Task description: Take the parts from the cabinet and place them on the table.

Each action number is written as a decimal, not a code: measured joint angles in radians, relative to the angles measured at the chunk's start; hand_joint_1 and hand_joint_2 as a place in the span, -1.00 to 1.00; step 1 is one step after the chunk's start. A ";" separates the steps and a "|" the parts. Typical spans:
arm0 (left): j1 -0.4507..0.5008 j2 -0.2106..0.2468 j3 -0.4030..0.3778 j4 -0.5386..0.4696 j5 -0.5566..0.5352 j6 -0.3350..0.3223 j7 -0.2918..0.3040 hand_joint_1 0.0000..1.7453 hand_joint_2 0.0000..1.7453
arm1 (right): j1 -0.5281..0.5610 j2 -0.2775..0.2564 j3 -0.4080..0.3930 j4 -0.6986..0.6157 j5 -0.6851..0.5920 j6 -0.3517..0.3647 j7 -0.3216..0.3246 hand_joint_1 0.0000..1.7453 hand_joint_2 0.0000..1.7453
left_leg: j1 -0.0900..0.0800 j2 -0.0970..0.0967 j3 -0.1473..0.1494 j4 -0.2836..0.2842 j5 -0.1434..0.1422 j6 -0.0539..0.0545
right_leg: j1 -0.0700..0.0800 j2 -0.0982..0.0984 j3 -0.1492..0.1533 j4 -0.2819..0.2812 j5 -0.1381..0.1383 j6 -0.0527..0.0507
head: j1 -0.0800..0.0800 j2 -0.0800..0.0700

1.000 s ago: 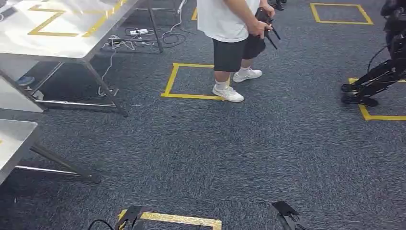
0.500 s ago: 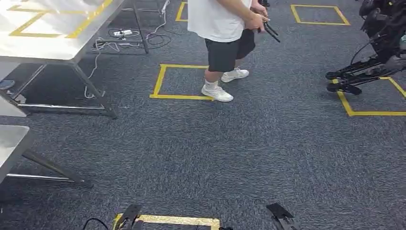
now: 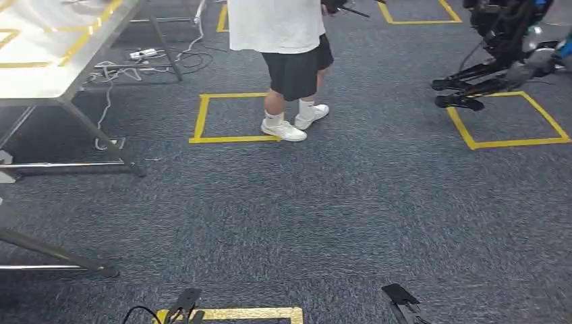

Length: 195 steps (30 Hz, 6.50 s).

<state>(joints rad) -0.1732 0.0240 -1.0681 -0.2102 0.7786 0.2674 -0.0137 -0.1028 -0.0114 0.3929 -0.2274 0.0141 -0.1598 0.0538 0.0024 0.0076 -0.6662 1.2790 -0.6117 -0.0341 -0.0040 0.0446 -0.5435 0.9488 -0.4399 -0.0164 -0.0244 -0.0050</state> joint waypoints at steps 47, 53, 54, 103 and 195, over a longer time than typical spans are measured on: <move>-0.020 -0.008 0.000 0.000 -0.017 -0.006 0.003 -1.00 -1.00 | 0.008 0.008 0.007 0.011 -0.024 -0.003 0.000 -1.00 -1.00 | -0.003 -0.003 0.149 -0.356 0.165 0.051 | 0.002 -0.026 -0.100 0.204 -0.115 0.043 | 0.017 0.000; -0.014 -0.006 0.000 0.000 -0.017 -0.006 0.003 -1.00 -1.00 | 0.009 0.009 0.010 0.012 -0.024 -0.003 0.000 -1.00 -1.00 | -0.003 0.069 0.162 -0.355 0.153 0.046 | -0.005 -0.075 -0.033 0.101 -0.026 0.046 | 0.023 0.000; -0.014 -0.005 0.000 0.000 -0.017 -0.006 0.003 -1.00 -1.00 | 0.007 0.009 0.010 0.012 -0.024 -0.003 0.000 -1.00 -1.00 | -0.007 0.078 0.167 -0.355 0.149 0.040 | 0.001 -0.138 0.008 0.019 -0.014 0.044 | 0.026 0.000; -0.003 0.002 0.000 0.000 -0.018 0.003 0.008 -1.00 -1.00 | 0.005 0.014 0.026 0.014 -0.044 -0.015 0.001 -1.00 -1.00 | 0.002 -0.069 0.144 -0.341 0.154 0.021 | -0.007 0.092 -0.004 -0.004 0.007 0.036 | -0.001 0.000; -0.011 0.002 0.000 0.000 -0.023 0.006 0.025 -1.00 -1.00 | -0.008 0.019 0.074 0.019 -0.056 -0.008 -0.012 -1.00 -1.00 | 0.004 0.010 0.151 -0.354 0.155 0.023 | -0.012 -0.049 0.017 -0.007 -0.011 0.042 | 0.003 0.000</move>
<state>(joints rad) -0.1843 0.0256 -1.0681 -0.2102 0.7561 0.2731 0.0114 -0.1109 0.0072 0.4673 -0.2079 -0.0420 -0.1675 0.0420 0.0061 0.0172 -0.5147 0.9249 -0.4564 -0.0115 -0.0160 -0.0039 -0.5265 0.9413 -0.4506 0.0254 -0.0217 -0.0050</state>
